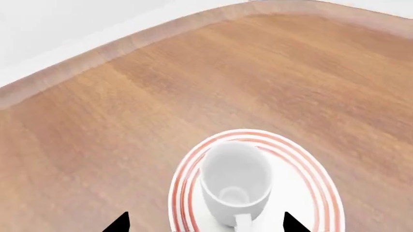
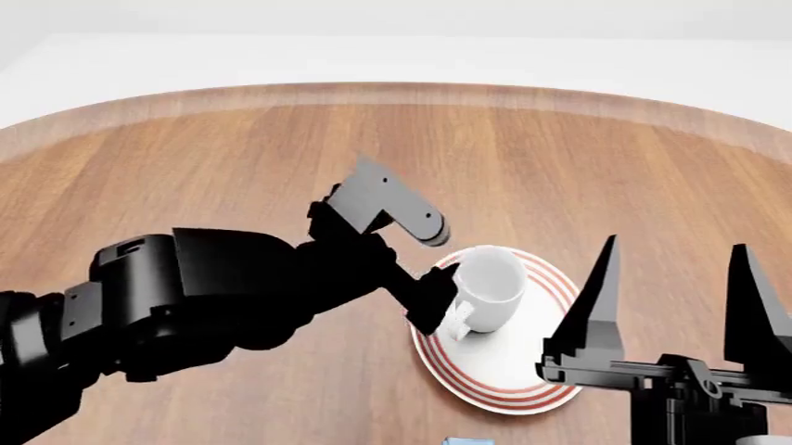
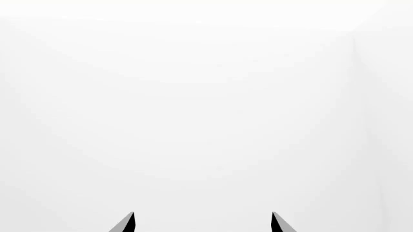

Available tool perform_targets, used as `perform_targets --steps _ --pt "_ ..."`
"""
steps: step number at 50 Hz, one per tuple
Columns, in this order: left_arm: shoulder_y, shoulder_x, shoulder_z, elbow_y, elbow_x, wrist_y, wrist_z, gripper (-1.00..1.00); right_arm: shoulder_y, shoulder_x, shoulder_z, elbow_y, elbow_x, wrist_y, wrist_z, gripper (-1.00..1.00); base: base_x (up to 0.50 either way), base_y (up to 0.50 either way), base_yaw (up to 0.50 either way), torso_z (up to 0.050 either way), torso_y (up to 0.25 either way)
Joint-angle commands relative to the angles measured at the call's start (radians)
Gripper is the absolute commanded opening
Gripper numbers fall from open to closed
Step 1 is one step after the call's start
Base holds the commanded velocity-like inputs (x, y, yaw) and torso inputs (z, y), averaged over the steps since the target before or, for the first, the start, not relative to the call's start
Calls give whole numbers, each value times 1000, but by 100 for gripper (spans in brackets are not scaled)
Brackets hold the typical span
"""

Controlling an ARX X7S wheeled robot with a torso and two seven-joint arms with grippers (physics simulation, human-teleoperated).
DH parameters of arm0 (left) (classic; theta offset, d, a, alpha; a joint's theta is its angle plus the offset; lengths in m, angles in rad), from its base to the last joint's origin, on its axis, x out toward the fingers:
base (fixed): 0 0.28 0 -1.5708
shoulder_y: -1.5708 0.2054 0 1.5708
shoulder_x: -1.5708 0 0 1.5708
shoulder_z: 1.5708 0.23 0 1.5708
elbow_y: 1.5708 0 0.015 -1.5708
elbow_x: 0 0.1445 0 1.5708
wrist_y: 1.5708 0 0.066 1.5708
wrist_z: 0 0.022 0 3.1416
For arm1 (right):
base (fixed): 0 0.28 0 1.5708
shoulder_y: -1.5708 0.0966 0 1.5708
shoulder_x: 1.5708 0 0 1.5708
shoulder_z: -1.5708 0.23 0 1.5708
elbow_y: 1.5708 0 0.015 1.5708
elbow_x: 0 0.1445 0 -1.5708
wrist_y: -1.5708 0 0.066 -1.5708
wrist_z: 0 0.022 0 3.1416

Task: Pick up the white mug and put it on the plate, and put the chocolate pudding to the right of the plate.

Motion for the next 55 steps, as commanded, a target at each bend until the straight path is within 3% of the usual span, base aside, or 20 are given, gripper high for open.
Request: perform_targets --steps 1,17,24,35,40,55 --pt "-6 -149 -69 174 -21 54 -57 100 -1 1 -9 -6 -6 5 2 100 0 0 0 0 0" --pt "63 -323 -133 278 71 197 -133 100 -1 5 -22 -33 -14 37 6 100 0 0 0 0 0" --pt "112 -377 -160 297 186 310 -144 100 1 3 -39 -45 -29 61 6 100 0 0 0 0 0" --pt "141 -409 -154 315 332 322 -288 100 7 0 -47 -58 -42 90 14 100 0 0 0 0 0" --pt "144 -431 -183 328 322 348 -337 100 9 -9 -50 -76 0 124 19 100 0 0 0 0 0" --pt "141 -421 -175 356 356 324 -371 100 16 -37 -83 -186 -23 296 68 100 0 0 0 0 0"
